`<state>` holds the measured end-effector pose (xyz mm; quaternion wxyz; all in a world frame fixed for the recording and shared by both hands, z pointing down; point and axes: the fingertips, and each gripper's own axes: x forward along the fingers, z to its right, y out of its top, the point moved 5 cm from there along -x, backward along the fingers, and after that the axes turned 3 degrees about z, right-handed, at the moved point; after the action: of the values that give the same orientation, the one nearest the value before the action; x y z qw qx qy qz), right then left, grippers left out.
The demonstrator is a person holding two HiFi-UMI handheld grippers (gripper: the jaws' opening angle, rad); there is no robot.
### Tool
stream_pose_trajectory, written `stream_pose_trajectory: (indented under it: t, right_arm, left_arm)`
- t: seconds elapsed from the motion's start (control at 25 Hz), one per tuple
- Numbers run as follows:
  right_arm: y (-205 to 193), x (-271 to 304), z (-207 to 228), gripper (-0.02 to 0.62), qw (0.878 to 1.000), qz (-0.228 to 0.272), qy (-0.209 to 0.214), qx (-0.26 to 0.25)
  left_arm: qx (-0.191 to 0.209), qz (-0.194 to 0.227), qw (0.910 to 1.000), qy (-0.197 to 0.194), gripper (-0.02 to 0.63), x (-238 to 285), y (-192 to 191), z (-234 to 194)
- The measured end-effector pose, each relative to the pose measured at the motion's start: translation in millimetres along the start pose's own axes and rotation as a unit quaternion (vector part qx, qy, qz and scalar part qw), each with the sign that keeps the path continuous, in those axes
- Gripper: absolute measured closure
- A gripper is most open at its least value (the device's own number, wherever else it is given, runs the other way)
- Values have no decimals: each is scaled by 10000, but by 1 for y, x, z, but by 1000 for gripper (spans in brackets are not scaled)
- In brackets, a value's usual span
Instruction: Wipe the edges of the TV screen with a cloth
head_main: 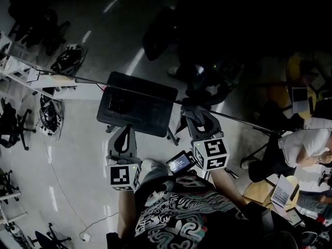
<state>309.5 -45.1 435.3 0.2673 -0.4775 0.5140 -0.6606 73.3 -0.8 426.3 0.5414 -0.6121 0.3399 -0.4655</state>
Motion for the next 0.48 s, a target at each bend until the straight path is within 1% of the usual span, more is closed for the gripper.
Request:
stream_pose_trajectory:
  t: [0.24,0.4,0.48]
  right_arm:
    - [-2,3,-1,446,10000,10,18,38]
    - [0,10,-8,445,10000,26,47,26]
    - [2,17,-14,445,10000,30,72,13]
  left_arm:
    - [20,31,10000,90,588,-4,-2,-7]
    - [-22,-66,9998,173,588,-10,-9,-20]
    - [-36,-27,9997,232,588,-12,-10,-30]
